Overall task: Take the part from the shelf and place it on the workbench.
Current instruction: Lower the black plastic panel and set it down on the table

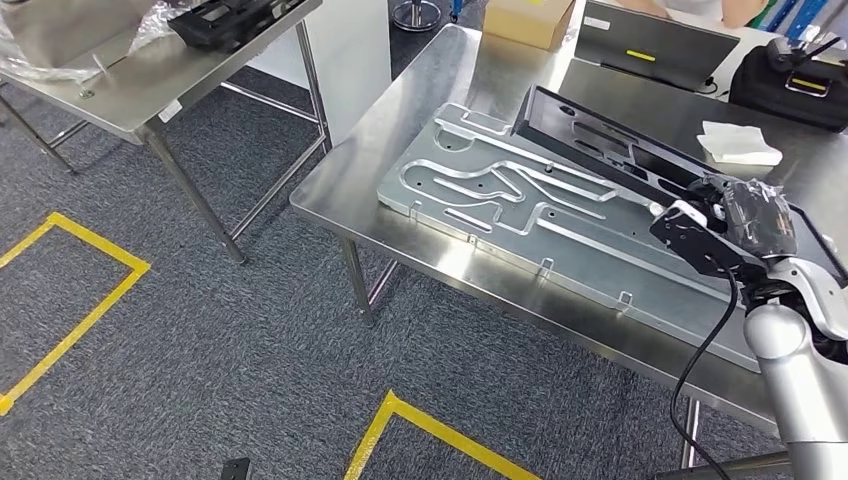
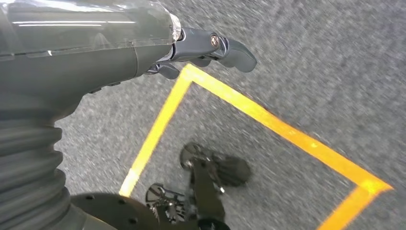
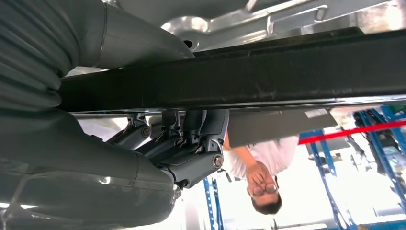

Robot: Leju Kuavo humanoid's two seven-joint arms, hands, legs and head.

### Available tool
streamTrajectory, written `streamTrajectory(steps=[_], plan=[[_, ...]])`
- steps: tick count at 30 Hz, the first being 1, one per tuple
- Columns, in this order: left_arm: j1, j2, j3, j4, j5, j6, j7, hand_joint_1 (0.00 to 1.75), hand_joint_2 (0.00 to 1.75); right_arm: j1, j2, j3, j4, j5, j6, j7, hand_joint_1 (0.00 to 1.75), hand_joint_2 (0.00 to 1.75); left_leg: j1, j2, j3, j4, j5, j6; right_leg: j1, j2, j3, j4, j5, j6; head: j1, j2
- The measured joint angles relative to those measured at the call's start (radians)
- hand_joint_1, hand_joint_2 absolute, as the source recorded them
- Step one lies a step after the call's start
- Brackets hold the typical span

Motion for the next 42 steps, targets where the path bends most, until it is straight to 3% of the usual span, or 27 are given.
streamTrajectory(steps=[2,3,4,6,7,8,11,12,13,15,17,18,20,22,27,30,32,34,35,36,37,38,40,41,42], plan=[[0.000,0.000,0.001,0.000,-0.006,0.010,0.001,0.00,1.75,0.005,0.000,-0.002,0.010,-0.001,0.006,-0.002,1.75,1.75,0.000,-0.004,0.027,0.000,-0.023,-0.001,-0.001,-0.001,-0.058,0.025,-0.055,0.002,0.000,0.000],[0.001,0.000,0.001,0.000,-0.010,0.014,0.001,0.00,1.75,0.007,0.000,-0.003,0.015,-0.001,0.008,-0.003,1.75,1.75,0.000,-0.005,0.043,0.000,-0.036,-0.002,-0.002,-0.002,-0.069,-0.001,-0.049,0.001,0.000,0.000],[0.002,0.000,0.001,0.000,-0.014,0.016,0.001,0.00,1.75,0.007,-0.001,-0.004,0.019,-0.002,0.011,-0.004,1.75,1.75,-0.001,-0.006,0.059,0.000,-0.048,-0.003,-0.002,-0.003,-0.069,-0.050,-0.008,-0.001,0.000,0.000],[0.003,0.000,0.001,0.000,-0.015,0.016,0.000,0.00,1.75,0.008,-0.004,-0.006,0.026,-0.004,0.016,-0.006,1.75,1.75,-0.002,-0.009,0.080,0.004,-0.071,-0.009,0.001,-0.005,-0.062,-0.166,0.131,-0.008,0.000,0.000],[0.002,0.000,0.001,0.000,-0.015,0.016,0.000,0.00,1.75,0.009,-0.006,-0.007,0.030,-0.005,0.019,-0.008,1.75,1.75,-0.003,-0.011,0.085,0.005,-0.081,-0.015,0.004,-0.005,-0.060,-0.202,0.186,-0.014,0.000,0.000],[0.000,0.000,0.002,0.000,-0.015,0.016,-0.001,0.00,1.75,0.011,-0.009,-0.008,0.033,-0.006,0.022,-0.009,1.75,1.75,-0.004,-0.012,0.087,0.008,-0.088,-0.021,0.008,-0.005,-0.061,-0.219,0.215,-0.019,0.000,0.000],[-0.002,0.002,0.003,0.000,-0.016,0.015,-0.007,0.00,1.75,0.016,-0.018,-0.009,0.039,-0.008,0.035,-0.016,1.75,1.75,-0.005,-0.012,0.094,0.019,-0.104,-0.039,0.007,-0.003,-0.049,-0.222,0.211,-0.039,0.000,0.000],[-0.002,0.002,0.003,0.000,-0.016,0.014,-0.009,0.00,1.75,0.015,-0.020,-0.010,0.041,-0.009,0.039,-0.019,1.75,1.75,-0.004,-0.010,0.085,0.045,-0.118,-0.044,0.005,-0.003,-0.041,-0.224,0.208,-0.045,-0.001,0.000],[-0.003,0.003,0.003,0.000,-0.016,0.012,-0.010,0.00,1.75,0.015,-0.022,-0.010,0.042,-0.011,0.043,-0.022,1.75,1.75,-0.003,-0.007,0.062,0.093,-0.139,-0.050,0.004,-0.004,-0.034,-0.225,0.204,-0.051,-0.001,0.000],[-0.005,0.003,0.003,0.000,-0.016,0.009,-0.012,0.00,1.75,0.018,-0.024,-0.010,0.047,-0.017,0.048,-0.028,1.75,1.75,0.000,-0.001,-0.017,0.233,-0.195,-0.056,0.007,-0.004,-0.025,-0.225,0.195,-0.059,-0.002,0.000],[-0.005,0.003,0.003,0.000,-0.017,0.006,-0.014,0.00,1.75,0.026,-0.025,-0.009,0.054,-0.022,0.053,-0.031,1.75,1.75,0.000,0.001,-0.078,0.315,-0.214,-0.057,0.011,-0.003,-0.017,-0.225,0.187,-0.061,-0.001,0.000],[-0.004,0.003,0.003,0.000,-0.017,0.006,-0.014,0.00,1.75,0.030,-0.025,-0.009,0.057,-0.023,0.054,-0.032,1.75,1.75,-0.001,0.001,-0.081,0.299,-0.192,-0.054,0.013,-0.002,-0.012,-0.225,0.183,-0.061,-0.001,0.000],[-0.004,0.004,0.004,0.000,-0.017,0.005,-0.014,0.00,1.75,0.035,-0.028,-0.009,0.059,-0.026,0.056,-0.033,1.75,1.75,-0.005,0.002,-0.040,0.170,-0.101,-0.039,0.018,0.000,0.001,-0.225,0.175,-0.061,-0.001,0.000],[-0.006,0.008,0.005,0.000,-0.017,0.003,-0.015,0.00,1.75,0.034,-0.033,-0.010,0.062,-0.030,0.058,-0.036,1.75,1.75,-0.011,0.002,0.005,0.048,-0.046,-0.022,0.022,0.001,0.007,-0.224,0.170,-0.057,-0.001,0.000],[-0.006,0.009,0.009,0.000,-0.017,-0.005,-0.018,0.00,1.75,0.036,-0.048,-0.010,0.073,-0.042,0.074,-0.044,1.75,1.75,-0.008,0.004,0.027,-0.004,-0.023,-0.009,0.021,0.000,0.004,-0.218,0.162,-0.035,-0.001,0.000],[-0.006,0.009,0.010,0.000,-0.017,-0.006,-0.018,0.00,1.75,0.035,-0.052,-0.010,0.075,-0.045,0.077,-0.047,1.75,1.75,-0.005,0.004,0.031,-0.012,-0.018,-0.007,0.020,-0.001,0.001,-0.209,0.154,-0.030,-0.001,0.000],[-0.007,0.009,0.010,0.000,-0.017,-0.006,-0.018,0.00,1.75,0.027,-0.058,-0.009,0.079,-0.050,0.081,-0.051,1.75,1.75,-0.004,0.004,0.031,-0.013,-0.017,-0.005,0.018,-0.001,-0.023,-0.157,0.120,-0.025,-0.001,0.000],[-0.007,0.009,0.011,0.000,-0.017,-0.007,-0.018,0.00,1.75,0.012,-0.065,-0.003,0.100,-0.063,0.093,-0.058,1.75,1.75,-0.001,0.004,0.031,-0.011,-0.019,-0.006,0.006,-0.003,-0.089,-0.020,0.067,-0.011,-0.001,0.000],[-0.007,0.009,0.011,0.000,-0.017,-0.009,-0.018,0.00,1.75,0.005,-0.066,0.002,0.112,-0.069,0.098,-0.061,1.75,1.75,0.002,0.004,0.031,-0.007,-0.021,-0.009,-0.002,-0.004,-0.103,0.011,0.067,-0.004,-0.001,0.000],[-0.007,0.009,0.012,0.000,-0.017,-0.010,-0.018,0.00,1.75,-0.002,-0.067,0.007,0.123,-0.075,0.104,-0.064,1.75,1.75,0.005,0.004,0.031,-0.001,-0.026,-0.014,-0.010,-0.006,-0.099,0.003,0.084,0.004,-0.001,0.000],[-0.007,0.009,0.012,0.000,-0.017,-0.011,-0.018,0.00,1.31,-0.008,-0.067,0.011,0.130,-0.078,0.106,-0.066,1.31,1.75,0.007,0.004,0.029,0.008,-0.032,-0.020,-0.017,-0.009,-0.067,-0.064,0.117,0.011,-0.001,0.000],[-0.008,0.009,0.012,0.000,-0.017,-0.012,-0.019,0.00,1.31,-0.018,-0.066,0.016,0.138,-0.081,0.108,-0.067,0.87,1.75,0.007,0.003,0.025,0.019,-0.038,-0.028,-0.019,-0.008,-0.037,-0.124,0.138,0.014,-0.001,0.000],[-0.009,0.010,0.013,0.000,-0.018,-0.014,-0.020,0.00,1.31,-0.036,-0.063,0.026,0.154,-0.085,0.110,-0.069,0.00,1.75,0.005,0.002,0.017,0.034,-0.047,-0.041,-0.019,-0.005,-0.008,-0.185,0.149,0.005,-0.002,0.000],[-0.009,0.011,0.013,0.000,-0.020,-0.017,-0.021,0.00,1.75,-0.045,-0.060,0.034,0.164,-0.088,0.110,-0.072,0.00,1.75,0.004,0.002,0.014,0.036,-0.049,-0.045,-0.015,-0.002,-0.009,-0.184,0.145,-0.005,-0.002,0.000],[-0.008,0.011,0.013,0.000,-0.023,-0.020,-0.022,0.00,1.75,-0.051,-0.057,0.042,0.173,-0.091,0.109,-0.073,0.00,1.75,0.006,0.002,0.013,0.035,-0.049,-0.050,-0.014,-0.001,-0.011,-0.182,0.145,-0.015,-0.003,0.000]])
